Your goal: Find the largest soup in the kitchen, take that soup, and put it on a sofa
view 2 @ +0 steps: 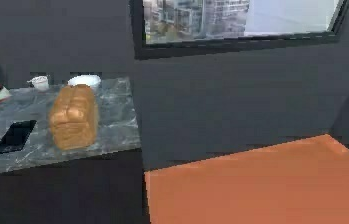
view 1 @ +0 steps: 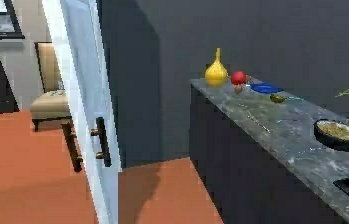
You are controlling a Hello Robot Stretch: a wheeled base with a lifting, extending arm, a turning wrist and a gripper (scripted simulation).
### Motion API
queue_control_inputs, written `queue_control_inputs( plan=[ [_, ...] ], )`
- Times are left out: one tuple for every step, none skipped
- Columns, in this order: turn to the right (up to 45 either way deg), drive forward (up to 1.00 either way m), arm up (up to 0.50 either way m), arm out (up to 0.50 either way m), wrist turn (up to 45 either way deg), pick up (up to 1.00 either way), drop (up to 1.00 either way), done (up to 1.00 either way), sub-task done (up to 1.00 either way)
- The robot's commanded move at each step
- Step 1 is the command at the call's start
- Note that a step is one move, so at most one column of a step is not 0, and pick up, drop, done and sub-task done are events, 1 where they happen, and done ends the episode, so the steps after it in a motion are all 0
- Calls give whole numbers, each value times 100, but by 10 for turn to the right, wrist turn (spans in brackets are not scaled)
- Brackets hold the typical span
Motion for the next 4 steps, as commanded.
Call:
queue_control_inputs(
  plan=[
    [450,0,0,0,0,0,0,0,0],
    [450,0,0,0,0,0,0,0,0],
    [150,0,0,0,0,0,0,0,0],
    [0,60,0,0,0,0,0,0,0]
  ],
)
